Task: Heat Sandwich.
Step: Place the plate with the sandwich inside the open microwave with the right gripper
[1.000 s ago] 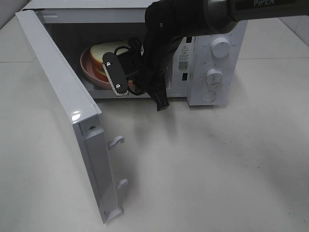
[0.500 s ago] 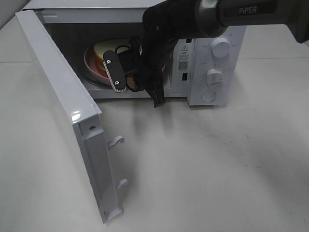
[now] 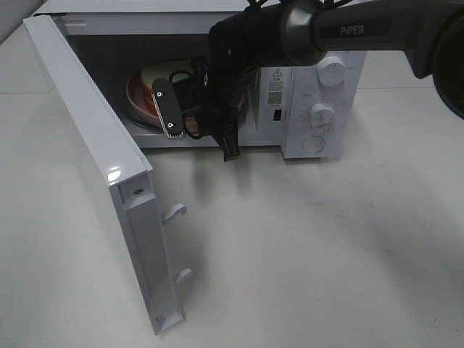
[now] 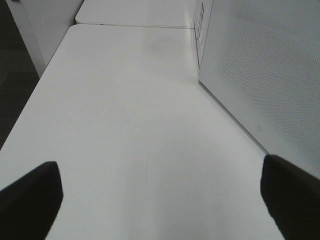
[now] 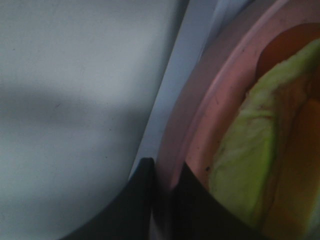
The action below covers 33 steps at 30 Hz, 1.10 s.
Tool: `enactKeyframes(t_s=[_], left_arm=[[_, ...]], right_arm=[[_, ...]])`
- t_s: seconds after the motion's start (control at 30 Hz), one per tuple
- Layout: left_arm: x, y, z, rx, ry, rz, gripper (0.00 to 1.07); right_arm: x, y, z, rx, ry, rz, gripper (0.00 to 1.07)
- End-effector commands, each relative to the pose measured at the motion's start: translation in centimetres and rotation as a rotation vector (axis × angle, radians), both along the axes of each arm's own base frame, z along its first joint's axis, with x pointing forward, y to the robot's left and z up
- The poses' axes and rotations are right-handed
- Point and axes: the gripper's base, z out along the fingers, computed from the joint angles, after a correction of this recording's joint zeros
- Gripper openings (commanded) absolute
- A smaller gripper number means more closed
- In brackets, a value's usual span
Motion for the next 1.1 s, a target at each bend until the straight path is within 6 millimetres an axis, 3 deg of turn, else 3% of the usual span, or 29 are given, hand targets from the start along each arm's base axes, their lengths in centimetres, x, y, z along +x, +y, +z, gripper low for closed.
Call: enactKeyframes(t_s=[0.03,0.17,0.2,0.3,0.37,0.47,0.67,1.1], left_arm=[[-0.3,0.0,0.0,-0.002,-0.021,0.001,1.01],[-0.3,0.0,0.0,-0.002,-0.021,0.001,1.01],[-0.3,0.0,0.0,-0.002,-0.021,0.001,1.01],[-0.3,0.0,0.0,-0.002,-0.021,0.001,1.01],[-0.3,0.0,0.0,-0.002,-0.021,0.001,1.01],[-0.3,0.0,0.0,-0.002,-0.021,0.001,1.01],[-0.3,0.0,0.0,-0.002,-0.021,0.001,1.01],[-0.3,0.0,0.0,0.001,-0.021,0.000,1.01]], right_arm=[[0.3,0.2,0.4,0.034,-0.015,-0.032,0.13],[0.3,0.1,0.4,0.039,-0.008,-0.051,0.30],[0.3,0.1,0.4,0.039,-0.008,-0.051,0.30],[0.3,0.1,0.4,0.050,-0.004,-0.072,0.48],[0.3,0.1,0.4,0.054,-0.002,-0.079,0.52],[0.3,0.1,0.5,0.067,0.002,-0.107,0.68],[0.3,0.0,0.8,0.086,0.008,-0.161,0.76],[-1.3,-1.3,2.7,0.086,-0.008,-0.169,0.76]])
